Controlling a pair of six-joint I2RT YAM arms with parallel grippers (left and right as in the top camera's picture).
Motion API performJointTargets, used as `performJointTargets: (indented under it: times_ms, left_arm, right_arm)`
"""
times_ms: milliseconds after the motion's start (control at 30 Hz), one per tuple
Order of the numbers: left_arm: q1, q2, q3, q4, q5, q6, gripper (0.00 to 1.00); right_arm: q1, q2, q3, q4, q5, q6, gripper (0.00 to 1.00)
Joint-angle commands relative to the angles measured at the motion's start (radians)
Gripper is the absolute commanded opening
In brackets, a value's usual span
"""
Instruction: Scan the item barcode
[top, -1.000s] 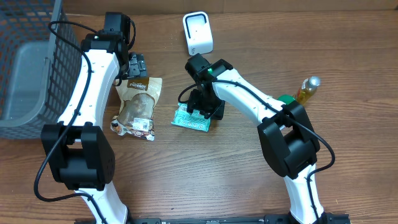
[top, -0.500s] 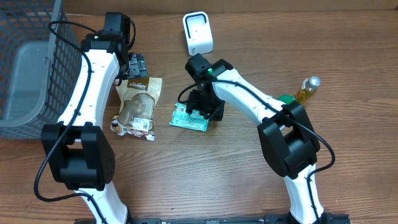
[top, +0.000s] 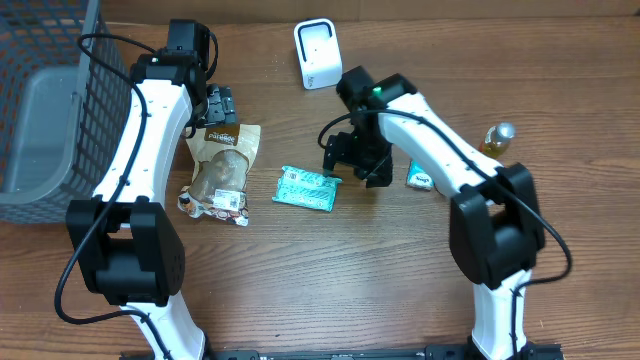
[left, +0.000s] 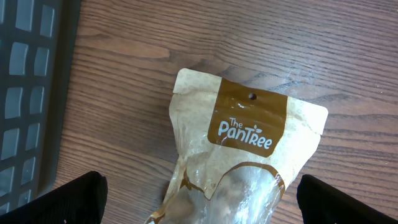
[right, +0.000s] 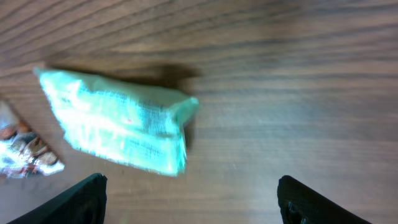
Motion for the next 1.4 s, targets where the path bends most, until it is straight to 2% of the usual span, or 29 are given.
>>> performJointTargets:
  times_ms: [0,200,433,467,500,767,967,1067,1167,1367]
  left_arm:
    - [-0.007,-0.004,0.012,0.002,-0.013,0.000,0.99]
    - [-0.007,-0.004,0.012,0.002,-0.013,0.000,1.00]
    - [-0.007,-0.004,0.012,0.002,-0.013,0.000,0.99]
    - [-0.007,-0.004,0.012,0.002,-0.013,0.000,1.00]
    - [-0.007,-0.004,0.012,0.002,-0.013,0.000,0.99]
    - [-0.007,-0.004,0.012,0.002,-0.013,0.000,1.00]
    - [-0.007,-0.004,0.012,0.002,-0.013,0.000,1.00]
    - [-0.007,-0.004,0.012,0.002,-0.013,0.000,1.00]
    - [-0.007,-0.004,0.012,0.002,-0.013,0.000,0.99]
    - [-0.007,-0.004,0.012,0.002,-0.013,0.000,0.99]
  right_arm:
    - [0.006,-0.059,0.002,-0.024,0.012,-0.040,0.86]
    - [0.018,-0.059,-0.027,0.056,-0.021,-0.060,0.86]
    - [0.021,-0.059,-0.092,0.167,-0.044,-0.013,0.86]
    - [0.021,-0.059,-0.096,0.175,-0.045,-0.013,0.88]
    - [0.021,-0.059,-0.096,0.178,-0.045,-0.012,1.00]
    - [0.021,-0.059,-0.096,0.194,-0.055,-0.013,1.00]
    - [0.012,-0.059,-0.096,0.222,-0.055,-0.013,0.87]
    - [0.012,-0.059,-0.096,0.222,-0.055,-0.013,0.85]
    - [0.013,-0.059,-0.096,0.222,-0.053,-0.013,0.77]
    - [0.028,-0.059,-0.096,0.234,-0.051,-0.013,0.75]
